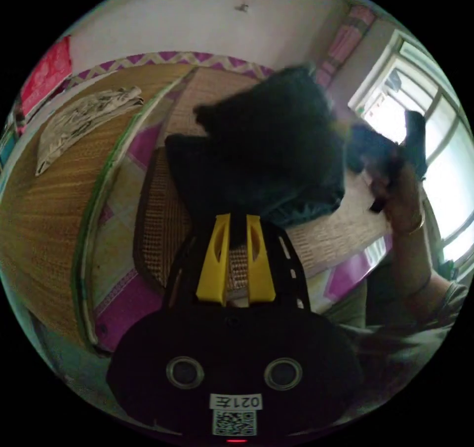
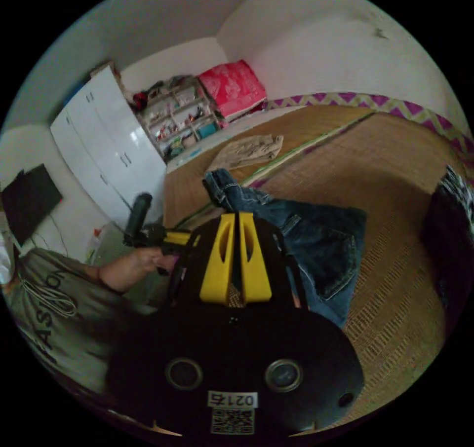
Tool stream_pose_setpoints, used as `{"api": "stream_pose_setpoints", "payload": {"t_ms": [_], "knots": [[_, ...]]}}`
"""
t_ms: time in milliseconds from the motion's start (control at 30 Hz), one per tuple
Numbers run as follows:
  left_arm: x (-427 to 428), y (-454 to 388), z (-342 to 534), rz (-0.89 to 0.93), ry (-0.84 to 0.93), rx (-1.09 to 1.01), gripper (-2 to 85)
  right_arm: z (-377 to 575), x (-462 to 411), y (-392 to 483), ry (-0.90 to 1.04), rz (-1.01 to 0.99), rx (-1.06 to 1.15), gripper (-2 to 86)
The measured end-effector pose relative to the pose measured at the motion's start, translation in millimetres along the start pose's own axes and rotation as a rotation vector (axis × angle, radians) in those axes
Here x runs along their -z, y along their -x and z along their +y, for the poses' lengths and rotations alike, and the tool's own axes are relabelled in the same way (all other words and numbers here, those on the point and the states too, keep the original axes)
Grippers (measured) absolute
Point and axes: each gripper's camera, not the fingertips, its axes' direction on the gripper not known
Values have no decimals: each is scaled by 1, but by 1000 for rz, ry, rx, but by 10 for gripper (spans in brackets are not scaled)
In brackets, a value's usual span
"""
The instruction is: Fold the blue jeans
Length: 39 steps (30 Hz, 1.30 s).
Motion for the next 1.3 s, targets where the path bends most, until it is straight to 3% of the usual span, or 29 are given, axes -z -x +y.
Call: {"api": "stream_pose_setpoints", "payload": {"t_ms": [133,233,433,533,733,900,1100,1300], "knots": [[-14,-5,-2,23,-20,-85,20,48,141,-73,-305,78,-245,-3],[-25,-12,-15,24,29,-142,4,112,223,-117,-400,232,-440,-3],[-50,-27,-42,-77,40,-252,-5,259,263,-187,-388,262,-822,-2],[-62,-32,-55,-80,62,-310,-6,294,260,-194,-402,198,-868,0],[-67,-33,-68,-39,65,-330,-5,299,276,-157,-389,294,-835,18],[-48,-100,-63,94,-137,-475,23,284,294,-90,-443,481,-569,68],[-104,-191,-93,107,-120,-540,57,230,223,-54,-201,582,-337,114],[-141,-216,-119,47,-33,-551,82,202,147,-40,-15,741,-226,127]]}}
